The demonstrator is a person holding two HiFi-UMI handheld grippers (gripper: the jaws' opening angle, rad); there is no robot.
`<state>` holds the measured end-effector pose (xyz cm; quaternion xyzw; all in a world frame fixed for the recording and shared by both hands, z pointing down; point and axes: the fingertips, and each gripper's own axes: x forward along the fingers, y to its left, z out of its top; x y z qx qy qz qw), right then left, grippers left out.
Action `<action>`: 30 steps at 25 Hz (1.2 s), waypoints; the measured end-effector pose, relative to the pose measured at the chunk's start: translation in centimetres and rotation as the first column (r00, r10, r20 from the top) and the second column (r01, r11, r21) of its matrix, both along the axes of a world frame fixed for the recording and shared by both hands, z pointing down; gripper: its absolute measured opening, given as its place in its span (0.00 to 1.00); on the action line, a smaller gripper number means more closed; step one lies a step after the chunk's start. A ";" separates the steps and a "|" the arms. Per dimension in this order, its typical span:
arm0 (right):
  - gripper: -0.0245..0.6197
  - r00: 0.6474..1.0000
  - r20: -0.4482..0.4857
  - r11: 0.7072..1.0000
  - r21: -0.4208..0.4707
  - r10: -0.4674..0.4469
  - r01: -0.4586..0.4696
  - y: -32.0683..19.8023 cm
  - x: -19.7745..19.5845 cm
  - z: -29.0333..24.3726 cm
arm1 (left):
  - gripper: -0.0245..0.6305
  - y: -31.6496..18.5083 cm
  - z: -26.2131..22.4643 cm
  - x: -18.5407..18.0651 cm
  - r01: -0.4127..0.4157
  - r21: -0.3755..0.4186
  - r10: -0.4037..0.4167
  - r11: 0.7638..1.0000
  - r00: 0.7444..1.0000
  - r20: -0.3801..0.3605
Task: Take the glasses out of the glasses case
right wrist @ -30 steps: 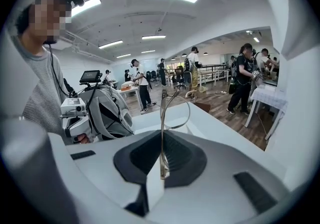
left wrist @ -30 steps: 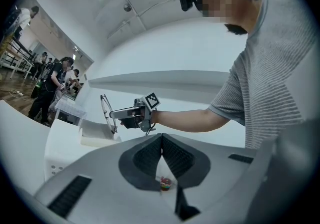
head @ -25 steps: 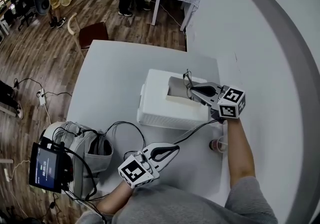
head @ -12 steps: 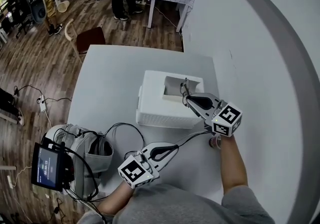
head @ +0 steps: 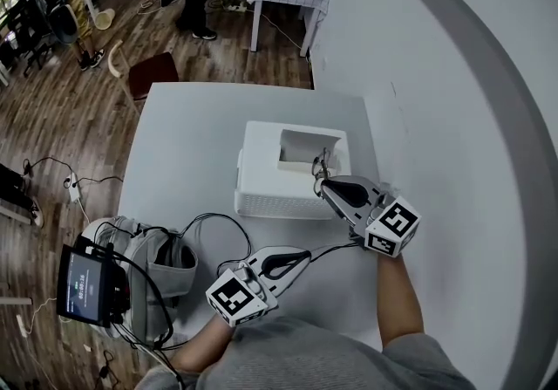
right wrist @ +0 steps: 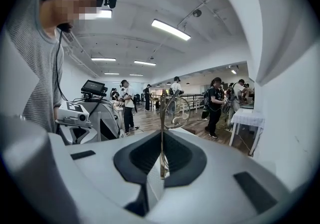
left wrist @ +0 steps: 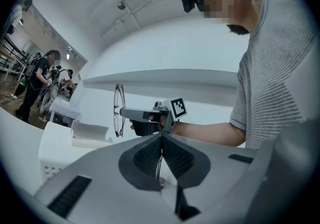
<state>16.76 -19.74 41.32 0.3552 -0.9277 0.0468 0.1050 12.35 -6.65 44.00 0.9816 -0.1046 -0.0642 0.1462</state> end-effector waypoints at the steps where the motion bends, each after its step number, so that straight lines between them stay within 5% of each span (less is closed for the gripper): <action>1: 0.07 1.000 0.000 1.000 0.003 0.004 -0.004 0.4 0.0 0.0 | 0.06 0.1 -0.1 0.0 -0.003 0.001 0.003 1.000 1.000 0.000; 30: 0.07 0.987 0.076 0.979 0.136 0.144 -0.153 12.0 -2.5 -3.4 | 0.06 4.4 -0.6 0.2 -0.102 0.043 0.101 0.994 0.994 0.031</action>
